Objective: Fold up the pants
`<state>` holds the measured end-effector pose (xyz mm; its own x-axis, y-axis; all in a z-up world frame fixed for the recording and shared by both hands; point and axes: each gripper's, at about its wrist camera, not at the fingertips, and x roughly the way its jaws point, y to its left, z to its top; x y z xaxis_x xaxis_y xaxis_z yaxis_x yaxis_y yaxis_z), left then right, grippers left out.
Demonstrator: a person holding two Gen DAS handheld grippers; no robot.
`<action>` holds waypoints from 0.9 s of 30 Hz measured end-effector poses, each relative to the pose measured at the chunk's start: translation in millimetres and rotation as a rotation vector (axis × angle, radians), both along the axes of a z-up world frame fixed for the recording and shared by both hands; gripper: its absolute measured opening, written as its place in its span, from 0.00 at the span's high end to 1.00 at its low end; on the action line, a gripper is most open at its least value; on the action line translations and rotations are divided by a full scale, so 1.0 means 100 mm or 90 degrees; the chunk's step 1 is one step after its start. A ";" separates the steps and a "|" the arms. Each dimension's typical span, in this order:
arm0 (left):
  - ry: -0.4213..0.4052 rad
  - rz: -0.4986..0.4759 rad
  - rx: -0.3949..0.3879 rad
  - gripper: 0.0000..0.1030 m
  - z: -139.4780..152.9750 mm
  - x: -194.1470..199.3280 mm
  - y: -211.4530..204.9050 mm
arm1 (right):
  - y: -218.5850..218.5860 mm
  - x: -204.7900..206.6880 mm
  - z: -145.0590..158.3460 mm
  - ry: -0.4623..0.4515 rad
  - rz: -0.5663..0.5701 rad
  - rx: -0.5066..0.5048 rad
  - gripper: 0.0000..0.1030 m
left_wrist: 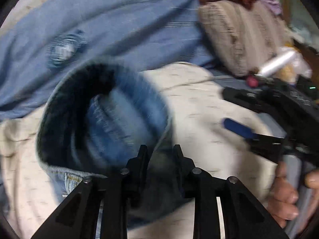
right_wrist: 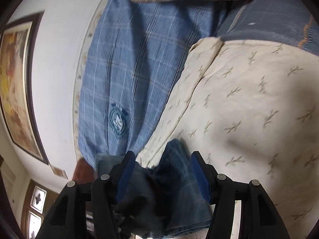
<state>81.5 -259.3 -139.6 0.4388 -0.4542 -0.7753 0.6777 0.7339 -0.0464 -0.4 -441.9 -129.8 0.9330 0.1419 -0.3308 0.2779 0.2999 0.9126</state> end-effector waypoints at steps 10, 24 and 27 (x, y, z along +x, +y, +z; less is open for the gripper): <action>-0.146 -0.004 -0.002 0.38 0.56 -0.06 0.38 | 0.00 -0.02 0.07 -0.018 0.013 -0.013 0.39; -0.010 0.252 0.039 0.38 -0.19 0.57 1.70 | 0.96 0.64 0.23 -0.158 0.276 -0.014 0.39; -0.013 0.238 0.051 0.38 -0.28 0.56 1.59 | 0.89 0.75 0.01 -0.014 0.224 -0.043 0.39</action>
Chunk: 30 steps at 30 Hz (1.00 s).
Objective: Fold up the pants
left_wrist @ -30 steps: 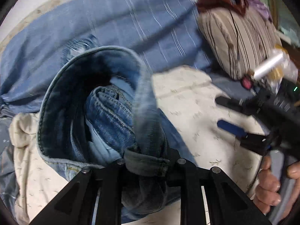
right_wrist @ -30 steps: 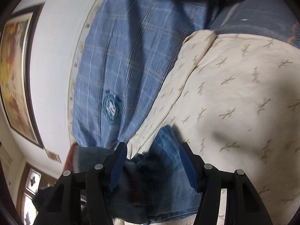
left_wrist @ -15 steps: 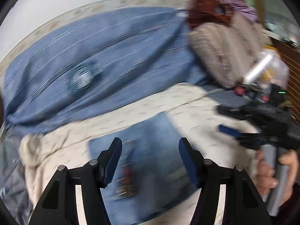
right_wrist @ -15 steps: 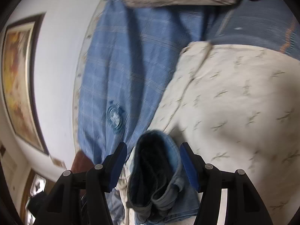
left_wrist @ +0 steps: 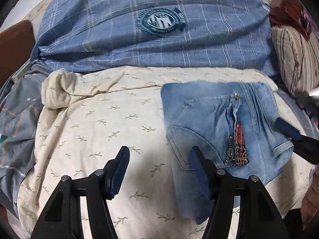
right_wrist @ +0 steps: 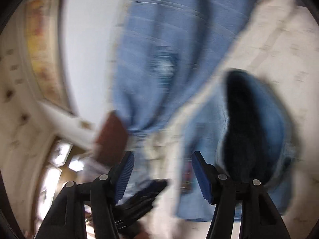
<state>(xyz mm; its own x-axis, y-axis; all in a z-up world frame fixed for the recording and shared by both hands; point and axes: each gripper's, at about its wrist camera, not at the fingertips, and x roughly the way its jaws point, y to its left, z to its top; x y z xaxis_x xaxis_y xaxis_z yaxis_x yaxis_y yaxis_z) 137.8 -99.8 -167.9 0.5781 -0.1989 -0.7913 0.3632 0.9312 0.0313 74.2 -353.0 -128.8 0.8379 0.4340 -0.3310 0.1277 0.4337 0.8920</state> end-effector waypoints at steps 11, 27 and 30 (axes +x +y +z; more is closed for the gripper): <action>0.040 -0.006 -0.012 0.35 -0.29 0.04 -0.05 | -0.33 0.07 -0.47 0.165 -0.023 -0.099 0.99; 0.029 0.001 0.011 0.34 0.02 0.88 -0.59 | -0.33 0.52 0.19 0.060 -0.043 -0.222 0.91; 0.060 0.009 0.033 0.34 -0.15 1.02 -0.71 | -0.41 0.68 -0.02 0.120 -0.025 -0.215 0.91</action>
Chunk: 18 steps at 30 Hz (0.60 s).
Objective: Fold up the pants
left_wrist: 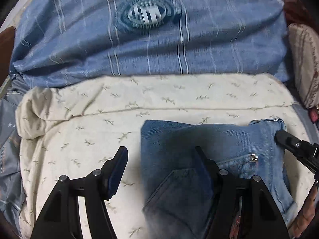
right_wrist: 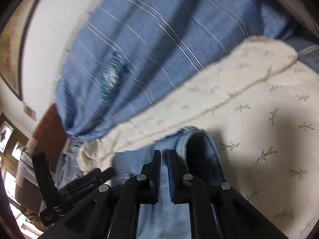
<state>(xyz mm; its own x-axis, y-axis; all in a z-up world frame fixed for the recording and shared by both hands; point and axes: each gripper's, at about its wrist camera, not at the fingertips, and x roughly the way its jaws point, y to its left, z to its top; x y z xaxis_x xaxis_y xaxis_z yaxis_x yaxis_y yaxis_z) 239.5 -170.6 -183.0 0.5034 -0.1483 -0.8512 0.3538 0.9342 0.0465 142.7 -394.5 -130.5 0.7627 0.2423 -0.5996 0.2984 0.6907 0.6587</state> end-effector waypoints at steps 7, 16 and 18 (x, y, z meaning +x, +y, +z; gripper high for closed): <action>0.031 0.014 0.054 0.23 -0.18 0.16 -0.12 | -0.09 0.16 -0.30 0.068 0.019 0.003 0.95; -0.024 -0.003 0.001 0.23 0.34 -0.56 0.29 | 0.25 -0.47 0.19 -0.032 0.104 -0.016 0.91; -0.030 -0.020 -0.010 0.23 0.39 -0.76 0.33 | 0.40 -0.60 0.22 -0.038 0.125 -0.036 0.91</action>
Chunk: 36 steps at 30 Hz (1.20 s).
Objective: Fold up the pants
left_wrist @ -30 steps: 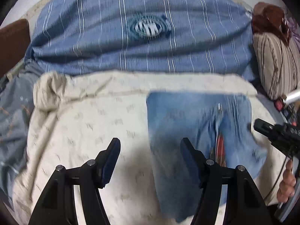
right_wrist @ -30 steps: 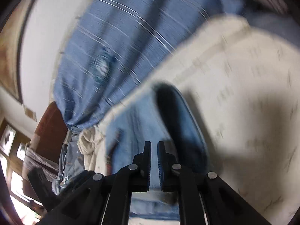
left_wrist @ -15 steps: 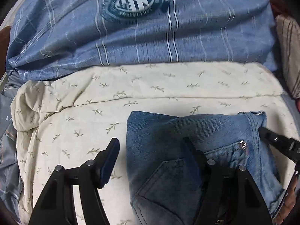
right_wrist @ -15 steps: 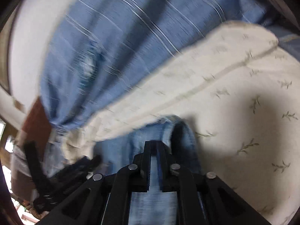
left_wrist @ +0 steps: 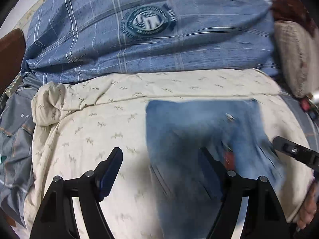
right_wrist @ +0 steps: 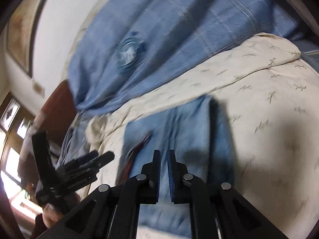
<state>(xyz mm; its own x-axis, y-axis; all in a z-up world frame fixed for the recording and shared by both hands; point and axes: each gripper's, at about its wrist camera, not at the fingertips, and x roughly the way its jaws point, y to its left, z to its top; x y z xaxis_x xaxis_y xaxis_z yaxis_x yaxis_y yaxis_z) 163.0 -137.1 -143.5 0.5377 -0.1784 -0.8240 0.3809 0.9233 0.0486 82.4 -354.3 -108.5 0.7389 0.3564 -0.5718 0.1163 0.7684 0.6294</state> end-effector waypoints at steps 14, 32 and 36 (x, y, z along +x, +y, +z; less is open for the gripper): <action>0.052 -0.046 0.045 0.19 -0.41 -0.45 -0.19 | 0.20 -0.20 -0.38 0.075 -0.010 -0.042 0.93; -0.128 0.078 0.017 0.17 0.51 -0.86 0.27 | 0.43 -0.89 0.42 -0.140 -0.115 -0.160 0.91; -0.163 0.091 0.004 0.13 0.71 -0.97 0.39 | 0.56 -1.05 0.52 -0.179 -0.116 -0.200 0.90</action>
